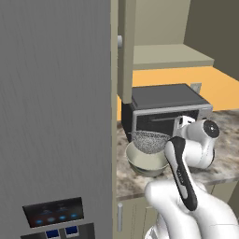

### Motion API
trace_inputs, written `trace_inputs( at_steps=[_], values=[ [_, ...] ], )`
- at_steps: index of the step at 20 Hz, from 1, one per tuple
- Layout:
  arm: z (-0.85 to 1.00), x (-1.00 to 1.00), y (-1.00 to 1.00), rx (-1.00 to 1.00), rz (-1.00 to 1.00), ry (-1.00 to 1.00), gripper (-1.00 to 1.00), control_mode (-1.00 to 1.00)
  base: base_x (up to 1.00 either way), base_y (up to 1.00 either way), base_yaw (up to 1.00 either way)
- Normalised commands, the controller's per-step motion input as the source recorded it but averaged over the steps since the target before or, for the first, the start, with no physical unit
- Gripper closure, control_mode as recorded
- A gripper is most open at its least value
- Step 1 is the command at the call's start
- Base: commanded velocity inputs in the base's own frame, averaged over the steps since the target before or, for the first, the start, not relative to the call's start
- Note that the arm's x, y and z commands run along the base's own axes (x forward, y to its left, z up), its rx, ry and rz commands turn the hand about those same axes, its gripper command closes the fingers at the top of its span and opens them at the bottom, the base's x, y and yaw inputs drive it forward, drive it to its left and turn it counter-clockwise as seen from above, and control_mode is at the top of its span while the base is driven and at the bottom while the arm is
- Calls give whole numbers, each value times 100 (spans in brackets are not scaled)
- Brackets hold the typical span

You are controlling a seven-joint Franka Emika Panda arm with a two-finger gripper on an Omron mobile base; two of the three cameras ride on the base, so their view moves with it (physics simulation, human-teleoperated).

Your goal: Open the cabinet and setup a tea strainer by placing it in the bowl upright.

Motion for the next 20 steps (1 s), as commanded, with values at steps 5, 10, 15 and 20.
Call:
trace_inputs(
  at_steps=[5, 10, 15, 20],
  values=[
    [-43, 34, -18, 1, 0, -23, 100, -100, 0, 0, 0],
    [-43, 8, -23, 0, 0, -14, 100, -100, 0, 0, 0],
    [-68, 0, 0, -6, 0, -3, 100, -100, 0, 0, 0],
    [-60, 12, 5, -7, 0, -9, 100, -100, 0, 0, 0]
  ],
)
